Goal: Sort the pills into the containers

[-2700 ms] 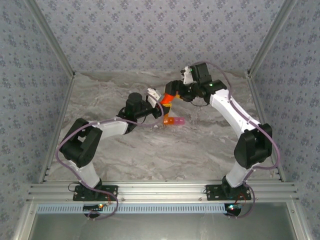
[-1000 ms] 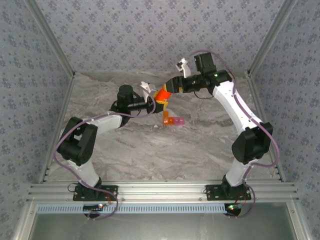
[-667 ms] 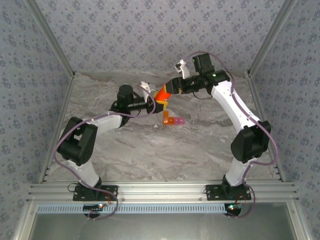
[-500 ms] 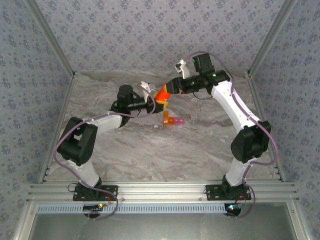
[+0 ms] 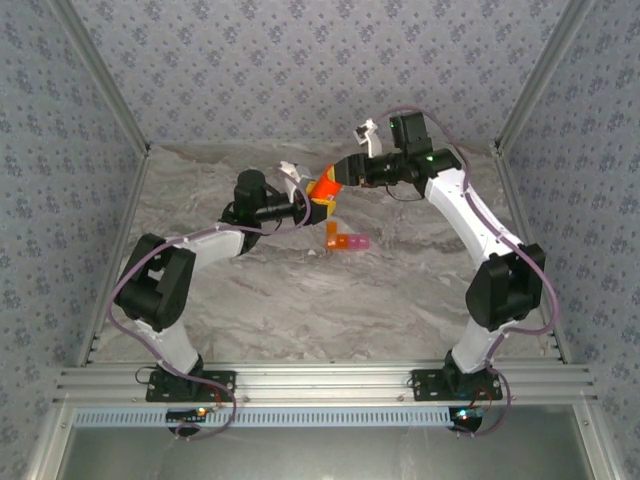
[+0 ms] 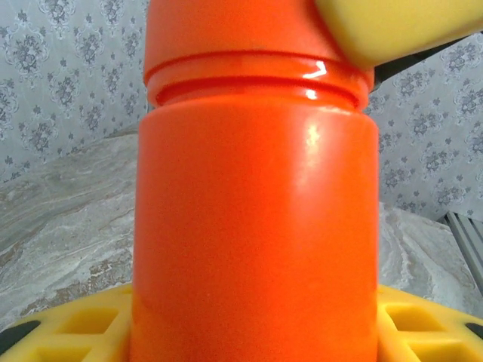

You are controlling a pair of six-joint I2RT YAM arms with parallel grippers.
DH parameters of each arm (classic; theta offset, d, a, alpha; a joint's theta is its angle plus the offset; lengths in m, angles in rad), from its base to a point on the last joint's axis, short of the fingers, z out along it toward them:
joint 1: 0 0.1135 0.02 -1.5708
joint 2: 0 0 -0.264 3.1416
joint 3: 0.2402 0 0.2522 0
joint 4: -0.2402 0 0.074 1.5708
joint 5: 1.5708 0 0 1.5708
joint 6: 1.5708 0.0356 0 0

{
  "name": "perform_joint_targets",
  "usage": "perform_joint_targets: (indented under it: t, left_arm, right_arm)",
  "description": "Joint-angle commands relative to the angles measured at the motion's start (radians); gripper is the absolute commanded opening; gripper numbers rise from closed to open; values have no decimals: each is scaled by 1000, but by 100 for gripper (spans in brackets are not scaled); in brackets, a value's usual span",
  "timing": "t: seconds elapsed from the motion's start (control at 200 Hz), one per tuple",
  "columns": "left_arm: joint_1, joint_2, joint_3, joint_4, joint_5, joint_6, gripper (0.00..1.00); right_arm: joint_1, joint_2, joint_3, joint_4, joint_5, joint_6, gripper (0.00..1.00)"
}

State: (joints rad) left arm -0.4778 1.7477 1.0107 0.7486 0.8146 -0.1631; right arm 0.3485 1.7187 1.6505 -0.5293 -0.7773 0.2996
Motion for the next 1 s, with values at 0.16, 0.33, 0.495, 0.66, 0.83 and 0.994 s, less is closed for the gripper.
perform_joint_targets:
  t: [0.16,0.33,0.495,0.66,0.83,0.994]
  left_arm:
    - [3,-14,18,102,6,-2,0]
    - [1,-16,17,66,4,26,0]
    - [1,-17,14,57,7,34,0]
    - [2,-14,17,51,15,35,0]
    - [1,-15,18,50,15,36,0]
    - [1,-14,21,49,19,36,0]
  right_arm:
    - [13,-43,-15,27,12,59,58]
    - [11,-46,33,-9,22,48,72]
    - [8,-54,60,-39,32,28,81]
    - [8,-35,99,-67,36,7,84]
    - [14,-4,136,-119,50,-13,83]
    - [26,23,171,-163,75,-44,81]
